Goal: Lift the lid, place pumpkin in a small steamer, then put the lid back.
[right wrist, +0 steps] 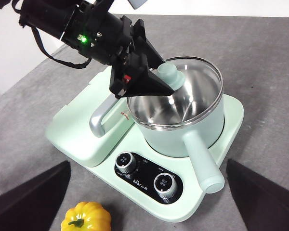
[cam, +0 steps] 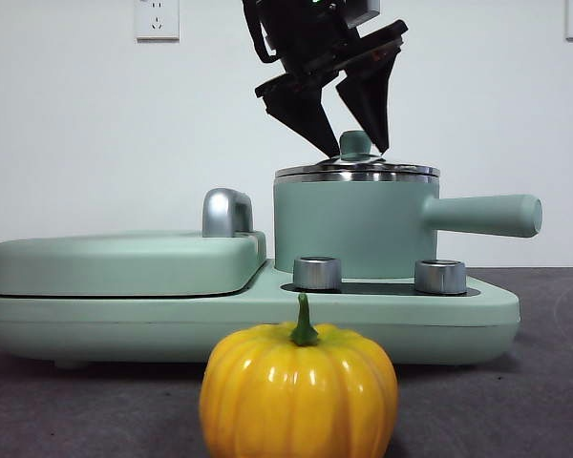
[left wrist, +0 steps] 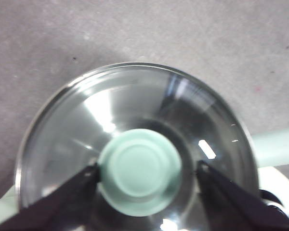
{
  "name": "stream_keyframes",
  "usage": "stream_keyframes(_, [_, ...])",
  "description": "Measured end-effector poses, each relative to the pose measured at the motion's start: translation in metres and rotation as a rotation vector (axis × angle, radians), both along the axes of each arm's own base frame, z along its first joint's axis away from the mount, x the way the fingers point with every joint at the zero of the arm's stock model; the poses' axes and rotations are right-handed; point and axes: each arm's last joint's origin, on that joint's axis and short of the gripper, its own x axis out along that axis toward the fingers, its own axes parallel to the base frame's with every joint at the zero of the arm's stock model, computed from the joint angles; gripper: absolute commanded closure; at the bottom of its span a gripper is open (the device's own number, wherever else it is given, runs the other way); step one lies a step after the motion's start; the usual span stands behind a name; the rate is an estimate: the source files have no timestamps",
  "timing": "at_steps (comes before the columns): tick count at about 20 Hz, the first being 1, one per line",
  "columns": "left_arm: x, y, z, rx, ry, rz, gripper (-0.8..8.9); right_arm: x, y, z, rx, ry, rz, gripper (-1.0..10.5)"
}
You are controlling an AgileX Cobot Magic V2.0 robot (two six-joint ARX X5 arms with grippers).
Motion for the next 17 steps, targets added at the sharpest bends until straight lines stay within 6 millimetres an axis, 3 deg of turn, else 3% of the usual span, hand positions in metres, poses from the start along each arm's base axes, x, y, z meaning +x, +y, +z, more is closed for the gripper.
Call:
stream_keyframes(3, [0.0003, -0.0001, 0.0002, 0.008, -0.013, -0.001, 6.38, 0.0, 0.0, 0.0, 0.0, 0.0, 0.0, 4.3])
stream_keyframes(10, [0.0, -0.0013, 0.0015, 0.009, -0.029, -0.01, 6.58, 0.0, 0.0, 0.0, 0.0, 0.0, 0.0, 4.3])
stream_keyframes(13, [0.0001, -0.0013, 0.0016, 0.011, -0.033, -0.014, 7.95, 0.0, 0.0, 0.0, 0.0, 0.0, 0.0, 4.3])
stream_keyframes(17, [0.0002, -0.0014, 0.0017, 0.011, -0.036, -0.016, 7.96, 0.0, 0.0, 0.0, 0.0, 0.0, 0.0, 4.3])
